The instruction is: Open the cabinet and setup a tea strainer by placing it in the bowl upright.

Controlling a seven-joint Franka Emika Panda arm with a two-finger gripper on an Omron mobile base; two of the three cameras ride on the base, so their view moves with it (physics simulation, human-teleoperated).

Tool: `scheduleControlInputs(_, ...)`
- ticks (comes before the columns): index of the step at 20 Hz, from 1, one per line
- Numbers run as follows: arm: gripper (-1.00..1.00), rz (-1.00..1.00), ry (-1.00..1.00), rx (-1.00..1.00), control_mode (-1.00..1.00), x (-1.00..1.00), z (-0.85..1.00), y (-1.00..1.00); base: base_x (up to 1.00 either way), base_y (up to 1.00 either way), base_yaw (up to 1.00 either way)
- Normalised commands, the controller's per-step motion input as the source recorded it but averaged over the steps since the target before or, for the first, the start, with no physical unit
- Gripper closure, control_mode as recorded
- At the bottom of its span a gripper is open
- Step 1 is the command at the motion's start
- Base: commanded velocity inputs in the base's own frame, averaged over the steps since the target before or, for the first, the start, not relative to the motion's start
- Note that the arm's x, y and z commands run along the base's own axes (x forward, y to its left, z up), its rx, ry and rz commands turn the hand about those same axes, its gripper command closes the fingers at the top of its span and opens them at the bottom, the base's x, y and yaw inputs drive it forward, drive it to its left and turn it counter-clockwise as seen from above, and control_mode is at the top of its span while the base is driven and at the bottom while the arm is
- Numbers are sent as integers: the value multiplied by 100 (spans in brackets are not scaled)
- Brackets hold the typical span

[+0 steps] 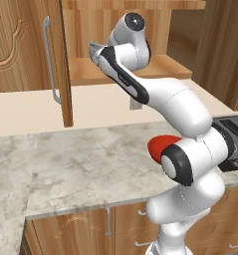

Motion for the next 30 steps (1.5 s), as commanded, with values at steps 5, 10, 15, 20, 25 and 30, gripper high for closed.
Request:
scheduleControlInputs(5, -100, 2, 4, 0, -100, 6, -14, 9, 0, 0, 0)
scheduleControlInputs(10, -100, 5, 0, 0, -100, 3, -8, 10, 0, 0, 0)
scheduleControlInputs(15, -100, 5, 0, 0, -100, 20, 0, 0, 0, 0, 0)
scheduleControlInputs(20, -100, 5, 0, 0, -100, 23, 0, 0, 0, 0, 0)
scheduleControlInputs(25, -100, 4, 0, 0, -100, 22, 0, 1, 0, 0, 0)
scheduleControlInputs(30, 100, 4, 0, 0, -100, 5, 0, 1, 0, 0, 0)
